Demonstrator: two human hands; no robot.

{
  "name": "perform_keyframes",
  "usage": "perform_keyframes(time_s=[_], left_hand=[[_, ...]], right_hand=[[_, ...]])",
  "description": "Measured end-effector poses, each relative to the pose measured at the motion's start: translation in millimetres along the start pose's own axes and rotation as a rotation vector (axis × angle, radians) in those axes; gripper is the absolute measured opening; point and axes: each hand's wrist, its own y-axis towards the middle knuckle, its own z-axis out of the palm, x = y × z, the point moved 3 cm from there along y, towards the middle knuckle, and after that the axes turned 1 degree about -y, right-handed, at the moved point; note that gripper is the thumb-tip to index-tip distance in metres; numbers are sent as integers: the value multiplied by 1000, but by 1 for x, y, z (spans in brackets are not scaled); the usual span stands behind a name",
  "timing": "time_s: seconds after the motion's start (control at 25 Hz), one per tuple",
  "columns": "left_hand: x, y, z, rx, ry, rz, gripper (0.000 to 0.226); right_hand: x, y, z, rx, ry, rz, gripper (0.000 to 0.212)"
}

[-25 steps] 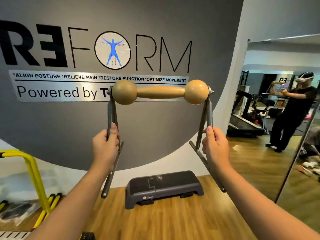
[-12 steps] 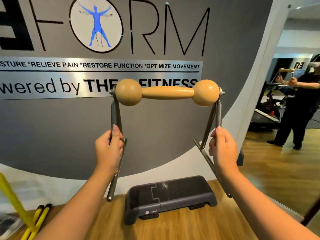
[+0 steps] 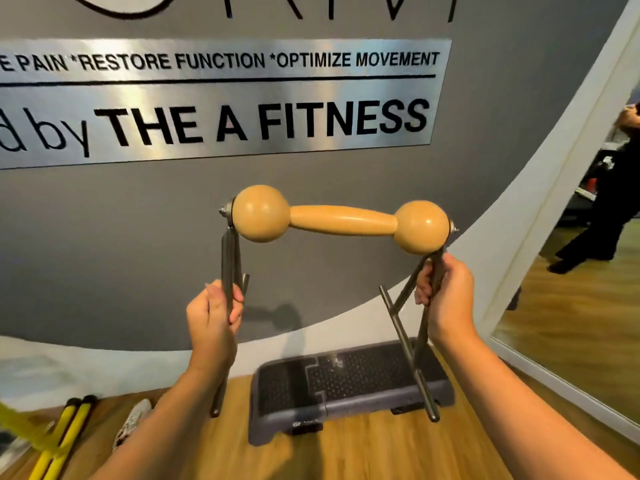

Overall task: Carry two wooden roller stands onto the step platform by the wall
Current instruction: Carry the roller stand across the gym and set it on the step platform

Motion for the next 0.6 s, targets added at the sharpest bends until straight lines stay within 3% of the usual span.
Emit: perform_keyframes(time_s=[0.24, 0.36, 0.44, 0.6], left_hand=[[82, 72, 49, -98, 169, -23, 85], [127, 110, 65, -225, 255, -99, 69], [130, 119, 71, -253, 220, -115, 67], [201, 160, 62, -362, 213, -252, 74]], right_hand=[[-86, 114, 2, 11, 35, 114, 36], [-129, 163, 12, 24, 5, 153, 38], [-138, 168, 14, 16, 3, 151, 39], [-213, 208, 30, 9, -121, 218, 48]])
